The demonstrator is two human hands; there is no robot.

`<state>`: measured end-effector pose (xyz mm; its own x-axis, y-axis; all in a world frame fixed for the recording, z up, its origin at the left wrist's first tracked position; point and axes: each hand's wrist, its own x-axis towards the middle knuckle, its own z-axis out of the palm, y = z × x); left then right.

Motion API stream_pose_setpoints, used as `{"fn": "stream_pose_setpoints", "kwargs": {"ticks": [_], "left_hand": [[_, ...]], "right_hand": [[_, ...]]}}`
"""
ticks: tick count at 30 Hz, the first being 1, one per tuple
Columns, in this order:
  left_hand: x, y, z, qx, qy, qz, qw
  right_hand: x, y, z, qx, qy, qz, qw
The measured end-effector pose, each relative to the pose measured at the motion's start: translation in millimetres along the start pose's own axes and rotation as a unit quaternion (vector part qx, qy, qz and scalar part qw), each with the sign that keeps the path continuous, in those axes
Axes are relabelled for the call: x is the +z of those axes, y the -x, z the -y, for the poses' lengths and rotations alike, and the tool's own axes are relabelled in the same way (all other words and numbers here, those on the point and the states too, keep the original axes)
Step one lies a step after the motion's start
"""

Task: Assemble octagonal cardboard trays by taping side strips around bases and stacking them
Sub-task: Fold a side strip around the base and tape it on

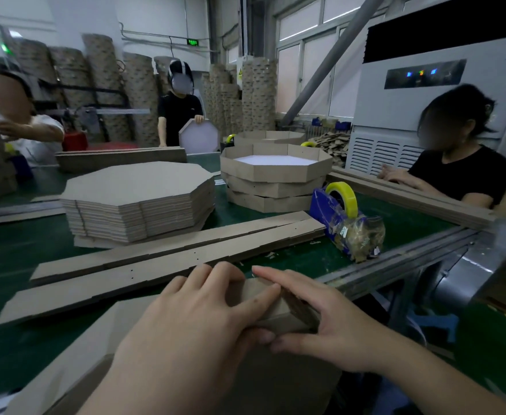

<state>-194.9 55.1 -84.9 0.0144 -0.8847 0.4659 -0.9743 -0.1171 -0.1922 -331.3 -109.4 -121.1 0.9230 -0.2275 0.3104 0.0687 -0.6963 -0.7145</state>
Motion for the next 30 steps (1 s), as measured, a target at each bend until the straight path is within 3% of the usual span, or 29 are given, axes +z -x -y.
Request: {"fn": "stream_pose_setpoints", "kwargs": {"ticks": [15, 30], "left_hand": [[-131.0, 8.0, -19.9, 0.021, 0.042, -0.16, 0.986], [-172.2, -3.9, -16.7, 0.079, 0.041, -0.286, 0.954]], "right_hand": [[-66.9, 23.3, 143.4, -0.177, 0.169, -0.095, 0.965], [-106.9, 30.3, 213.5, -0.222, 0.276, -0.123, 0.927]]}}
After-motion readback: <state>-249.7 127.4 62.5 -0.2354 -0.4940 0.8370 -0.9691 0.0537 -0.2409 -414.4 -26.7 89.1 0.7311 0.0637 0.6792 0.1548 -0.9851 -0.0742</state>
